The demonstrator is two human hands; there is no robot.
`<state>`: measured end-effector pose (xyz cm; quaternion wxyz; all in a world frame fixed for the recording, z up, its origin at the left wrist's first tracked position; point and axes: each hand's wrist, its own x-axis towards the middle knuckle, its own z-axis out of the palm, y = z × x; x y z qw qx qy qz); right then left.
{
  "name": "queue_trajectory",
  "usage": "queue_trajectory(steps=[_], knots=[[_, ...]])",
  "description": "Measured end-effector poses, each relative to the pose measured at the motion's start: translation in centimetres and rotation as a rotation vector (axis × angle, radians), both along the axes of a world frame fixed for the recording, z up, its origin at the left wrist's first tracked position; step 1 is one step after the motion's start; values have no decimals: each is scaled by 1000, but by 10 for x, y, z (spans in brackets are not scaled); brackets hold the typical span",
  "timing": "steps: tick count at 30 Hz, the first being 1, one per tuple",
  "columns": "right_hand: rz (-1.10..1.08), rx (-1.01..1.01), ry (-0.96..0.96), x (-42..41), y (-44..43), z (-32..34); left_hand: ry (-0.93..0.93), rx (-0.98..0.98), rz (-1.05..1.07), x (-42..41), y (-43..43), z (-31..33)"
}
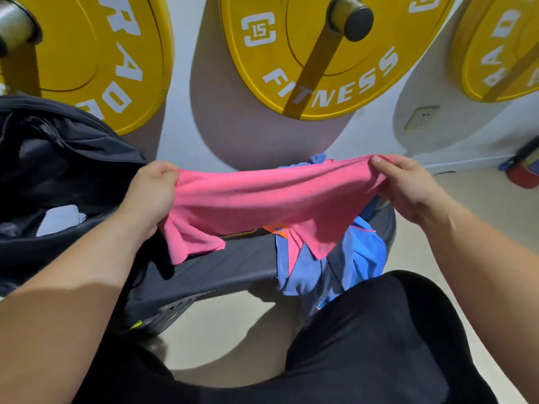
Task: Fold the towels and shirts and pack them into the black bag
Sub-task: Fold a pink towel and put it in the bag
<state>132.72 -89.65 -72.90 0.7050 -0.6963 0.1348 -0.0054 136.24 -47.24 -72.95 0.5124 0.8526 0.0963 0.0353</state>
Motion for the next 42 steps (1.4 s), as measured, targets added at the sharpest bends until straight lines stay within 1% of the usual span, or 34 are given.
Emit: queue_trajectory(steps=[2,4,6,8,9,10,11,12,14,16,17,18,20,23,26,28,29,30,31,32,33,34,35,36,37,38,39,40,42], knots=[[-14,-42,8,-4,3,14,28,-15,-121,-4,-1,6],[37,-120,30,-12,4,31,113,-109,-246,-15,-1,20],[186,-172,93,-24,3,56,260,-254,-395,-28,3,35],[345,-160,194,-35,0,82,406,-395,-523,-38,10,47],[388,-175,239,-36,-1,90,460,-433,-567,-41,12,48],[405,-225,272,-34,-1,94,490,-425,-589,-40,15,45],[391,-306,294,-28,-1,90,488,-366,-584,-37,15,38],[346,-432,303,-19,0,82,456,-266,-545,-32,13,27],[228,-749,310,7,0,49,354,-65,-412,-19,3,-4],[210,-1129,339,32,3,12,247,103,-257,-6,-9,-40],[187,-1276,340,42,6,-4,215,191,-191,0,-13,-59],[131,-1337,329,51,10,-19,211,269,-141,5,-17,-75],[90,-1351,311,63,28,-36,238,387,-89,14,-22,-98],[153,-1342,314,75,58,-53,264,450,-41,25,-29,-114],[108,-1227,367,84,63,-64,253,488,-24,35,-34,-121],[77,-1089,421,89,60,-71,270,460,27,43,-30,-129],[54,-982,443,90,59,-75,300,409,63,47,-29,-131],[16,-833,464,91,59,-78,345,309,110,51,-28,-133],[-29,-682,479,92,57,-81,396,158,159,57,-28,-134],[-87,-576,495,95,56,-83,476,-4,206,61,-31,-134],[-137,-520,487,100,53,-88,557,-161,245,65,-34,-133],[-180,-515,469,105,50,-92,598,-269,261,68,-38,-130],[-210,-520,456,110,47,-95,607,-316,247,73,-41,-129],[-235,-540,437,116,43,-101,591,-323,228,77,-44,-128],[-265,-558,427,121,43,-104,546,-298,201,81,-47,-130],[-295,-555,433,123,49,-100,469,-192,153,84,-49,-133],[-322,-555,436,125,55,-99,378,-16,62,86,-51,-137],[-306,-613,442,124,62,-97,325,198,-54,85,-52,-142],[-252,-750,429,124,68,-102,312,558,-317,78,-58,-156]])
